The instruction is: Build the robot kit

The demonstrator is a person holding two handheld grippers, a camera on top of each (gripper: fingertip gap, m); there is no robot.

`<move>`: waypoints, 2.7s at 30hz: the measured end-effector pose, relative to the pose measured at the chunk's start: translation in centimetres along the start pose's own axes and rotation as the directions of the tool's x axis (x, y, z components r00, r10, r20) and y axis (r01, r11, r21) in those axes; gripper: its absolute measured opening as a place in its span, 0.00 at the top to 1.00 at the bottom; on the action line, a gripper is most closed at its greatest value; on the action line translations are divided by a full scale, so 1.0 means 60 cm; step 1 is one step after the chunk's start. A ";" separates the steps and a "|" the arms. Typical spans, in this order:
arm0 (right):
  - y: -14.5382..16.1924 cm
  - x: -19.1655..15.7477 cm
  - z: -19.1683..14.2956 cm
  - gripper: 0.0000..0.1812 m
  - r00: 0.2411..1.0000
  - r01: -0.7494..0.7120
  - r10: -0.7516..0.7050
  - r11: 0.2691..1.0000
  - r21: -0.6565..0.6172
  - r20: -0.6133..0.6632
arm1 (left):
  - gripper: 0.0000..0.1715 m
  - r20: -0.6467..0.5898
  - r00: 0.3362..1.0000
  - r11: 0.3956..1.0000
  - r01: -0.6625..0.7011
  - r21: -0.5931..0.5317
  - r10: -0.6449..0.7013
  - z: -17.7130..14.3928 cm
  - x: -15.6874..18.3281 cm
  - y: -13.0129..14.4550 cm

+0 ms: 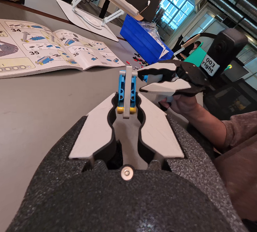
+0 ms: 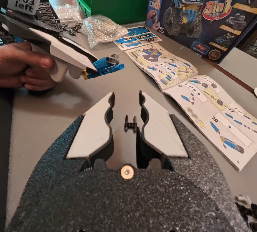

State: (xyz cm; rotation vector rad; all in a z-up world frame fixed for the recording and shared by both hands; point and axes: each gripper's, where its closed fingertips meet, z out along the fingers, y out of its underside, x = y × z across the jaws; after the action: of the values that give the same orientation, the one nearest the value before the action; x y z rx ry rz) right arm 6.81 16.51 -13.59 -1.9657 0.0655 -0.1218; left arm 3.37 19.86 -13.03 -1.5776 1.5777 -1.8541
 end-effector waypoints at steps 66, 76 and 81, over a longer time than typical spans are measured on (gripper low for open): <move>-0.055 -0.054 -0.023 0.82 0.952 0.231 -0.244 0.969 0.090 0.184 | 0.86 0.014 0.992 0.990 -0.125 -0.071 0.126 0.000 0.019 0.018; -0.023 -0.050 0.003 0.90 0.883 0.467 -0.467 0.884 0.002 0.047 | 0.86 0.062 0.960 0.955 -0.261 -0.140 0.272 0.010 0.022 0.036; -0.019 -0.048 0.004 0.90 0.799 0.600 -0.601 0.799 -0.042 -0.016 | 0.86 0.101 0.939 0.935 -0.307 -0.178 0.328 0.013 0.016 0.042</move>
State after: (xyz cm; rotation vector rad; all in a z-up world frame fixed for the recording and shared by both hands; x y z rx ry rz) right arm 3.96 17.45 -12.80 -1.9554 -0.5537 -0.5699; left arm 2.56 17.73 -14.70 -1.3698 1.8342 -1.4588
